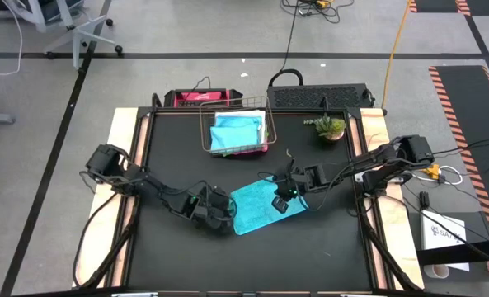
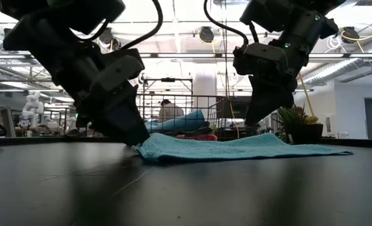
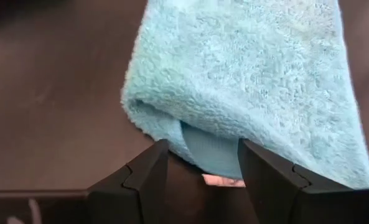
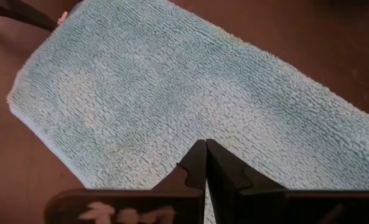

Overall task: Fold microfiber towels
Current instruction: Fold the light blue microfiber cloth in quarters

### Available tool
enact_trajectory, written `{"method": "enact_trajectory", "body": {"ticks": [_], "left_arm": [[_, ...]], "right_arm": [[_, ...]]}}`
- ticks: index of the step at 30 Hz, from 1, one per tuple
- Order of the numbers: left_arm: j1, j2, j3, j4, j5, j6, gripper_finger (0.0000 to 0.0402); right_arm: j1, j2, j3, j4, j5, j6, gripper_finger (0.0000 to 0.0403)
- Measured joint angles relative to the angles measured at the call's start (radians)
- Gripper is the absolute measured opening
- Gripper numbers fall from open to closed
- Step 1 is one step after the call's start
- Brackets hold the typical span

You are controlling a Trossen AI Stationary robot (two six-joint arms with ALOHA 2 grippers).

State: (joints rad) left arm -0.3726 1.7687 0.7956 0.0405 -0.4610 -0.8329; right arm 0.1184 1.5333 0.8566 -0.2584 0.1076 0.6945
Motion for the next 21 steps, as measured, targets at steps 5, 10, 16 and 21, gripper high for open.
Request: {"method": "enact_trajectory", "body": {"ticks": [5,10,16,21], "left_arm": [[0.002,0.000,0.000,-0.013,-0.018,0.020,0.0198],[0.001,0.000,0.000,-0.011,-0.023,0.011,0.0198],[0.005,0.000,0.000,-0.019,-0.044,0.022,0.0198],[0.012,0.000,0.000,-0.101,-0.091,0.082,0.0198]], "right_arm": [[0.000,0.000,-0.011,0.015,0.000,0.001,0.0000],[0.001,0.000,-0.099,0.126,-0.002,0.061,0.0000],[0.001,0.001,-0.203,0.304,-0.004,0.118,0.0000],[0.001,0.001,-0.222,0.353,-0.004,0.131,0.0000]]}}
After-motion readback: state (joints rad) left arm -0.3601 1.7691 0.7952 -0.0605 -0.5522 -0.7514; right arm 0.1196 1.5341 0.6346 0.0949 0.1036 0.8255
